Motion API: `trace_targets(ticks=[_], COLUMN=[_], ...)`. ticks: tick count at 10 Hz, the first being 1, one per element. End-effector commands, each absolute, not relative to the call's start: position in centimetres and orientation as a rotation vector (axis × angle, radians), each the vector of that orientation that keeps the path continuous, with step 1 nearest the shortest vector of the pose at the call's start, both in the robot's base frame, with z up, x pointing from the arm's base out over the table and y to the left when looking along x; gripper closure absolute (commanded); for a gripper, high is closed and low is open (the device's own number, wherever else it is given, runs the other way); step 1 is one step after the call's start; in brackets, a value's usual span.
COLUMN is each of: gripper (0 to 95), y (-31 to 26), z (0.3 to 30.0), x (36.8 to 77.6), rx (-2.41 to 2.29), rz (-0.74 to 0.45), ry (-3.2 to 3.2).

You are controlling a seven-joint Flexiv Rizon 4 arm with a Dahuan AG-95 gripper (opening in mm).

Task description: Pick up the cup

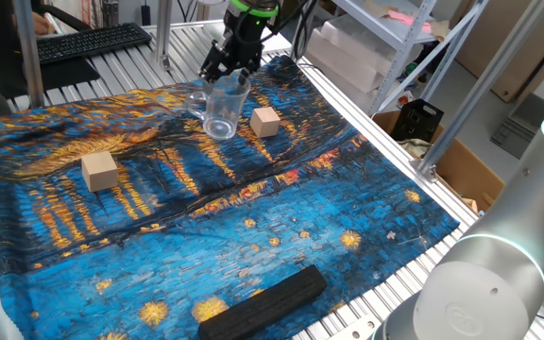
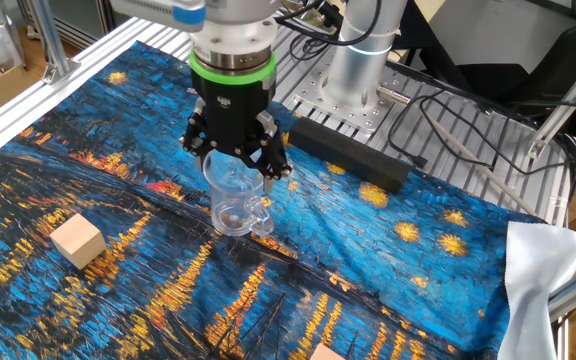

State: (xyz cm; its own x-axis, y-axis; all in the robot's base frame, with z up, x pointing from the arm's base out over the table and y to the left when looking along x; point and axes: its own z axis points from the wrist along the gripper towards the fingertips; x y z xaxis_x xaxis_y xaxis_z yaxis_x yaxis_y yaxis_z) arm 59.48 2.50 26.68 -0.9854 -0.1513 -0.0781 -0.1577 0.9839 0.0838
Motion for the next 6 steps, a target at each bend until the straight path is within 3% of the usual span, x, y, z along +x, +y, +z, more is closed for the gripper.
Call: trace_targets(ticks=[1, 6], gripper=[95.0, 95.0], y=[2.50, 2.41], z=[26.62, 26.66], x=[59.38, 59.44], rx=[-0.239, -0.233], rz=[0.135, 0.133], ry=[3.057, 3.055])
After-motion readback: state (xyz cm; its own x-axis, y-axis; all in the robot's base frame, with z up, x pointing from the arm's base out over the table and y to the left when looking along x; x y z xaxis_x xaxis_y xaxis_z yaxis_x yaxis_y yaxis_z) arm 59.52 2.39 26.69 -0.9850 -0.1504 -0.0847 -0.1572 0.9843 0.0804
